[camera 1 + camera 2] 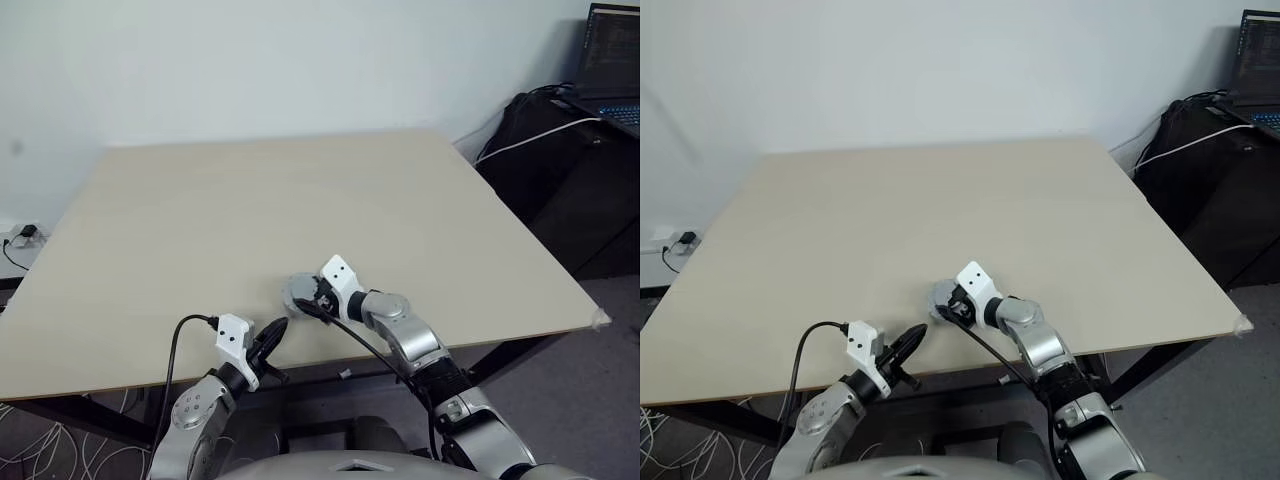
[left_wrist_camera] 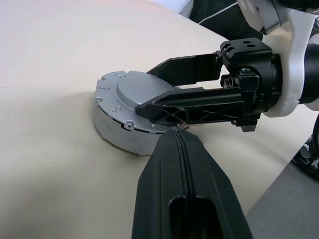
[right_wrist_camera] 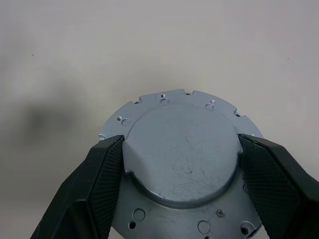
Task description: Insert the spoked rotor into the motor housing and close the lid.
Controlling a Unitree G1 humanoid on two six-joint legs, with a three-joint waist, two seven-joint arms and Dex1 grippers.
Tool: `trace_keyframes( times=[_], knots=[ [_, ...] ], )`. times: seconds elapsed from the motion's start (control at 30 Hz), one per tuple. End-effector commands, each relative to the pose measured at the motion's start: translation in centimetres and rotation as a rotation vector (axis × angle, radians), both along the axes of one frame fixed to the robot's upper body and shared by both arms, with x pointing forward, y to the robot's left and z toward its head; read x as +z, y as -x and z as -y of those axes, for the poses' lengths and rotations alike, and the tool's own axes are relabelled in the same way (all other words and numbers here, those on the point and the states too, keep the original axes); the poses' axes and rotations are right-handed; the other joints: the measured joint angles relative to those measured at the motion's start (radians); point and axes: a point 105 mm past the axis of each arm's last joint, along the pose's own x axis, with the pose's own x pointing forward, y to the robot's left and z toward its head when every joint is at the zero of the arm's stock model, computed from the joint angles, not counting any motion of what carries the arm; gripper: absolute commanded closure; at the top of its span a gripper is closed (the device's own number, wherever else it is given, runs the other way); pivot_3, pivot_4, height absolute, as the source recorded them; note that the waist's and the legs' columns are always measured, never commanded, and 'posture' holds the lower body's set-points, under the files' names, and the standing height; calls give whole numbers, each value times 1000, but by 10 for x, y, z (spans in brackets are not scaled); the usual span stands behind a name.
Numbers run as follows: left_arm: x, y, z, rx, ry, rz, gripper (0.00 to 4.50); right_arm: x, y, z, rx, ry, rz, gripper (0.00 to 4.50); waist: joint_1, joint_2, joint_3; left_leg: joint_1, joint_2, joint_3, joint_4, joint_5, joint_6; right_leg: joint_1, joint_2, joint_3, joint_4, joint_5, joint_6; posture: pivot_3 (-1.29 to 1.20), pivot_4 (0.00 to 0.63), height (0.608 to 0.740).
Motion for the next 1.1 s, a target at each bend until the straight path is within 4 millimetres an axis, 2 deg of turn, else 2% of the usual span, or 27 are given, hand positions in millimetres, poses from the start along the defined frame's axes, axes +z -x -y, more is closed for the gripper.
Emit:
trace_keyframes(
  times=[0.03,1.1],
  knots=[
    [13,-5,-1,6,11,51,4500,-6,-3,6,-34,46,-24,1219,0,0,0,0,0,0,0,0,0,0,0,0,0,0,0,0,0,740],
    [12,-4,-1,-2,2,49,4500,-29,16,20,57,169,-102,1219,8,3,-3,0,0,0,-2,-1,-1,0,-1,0,-2,-2,0,0,0,740]
  ],
)
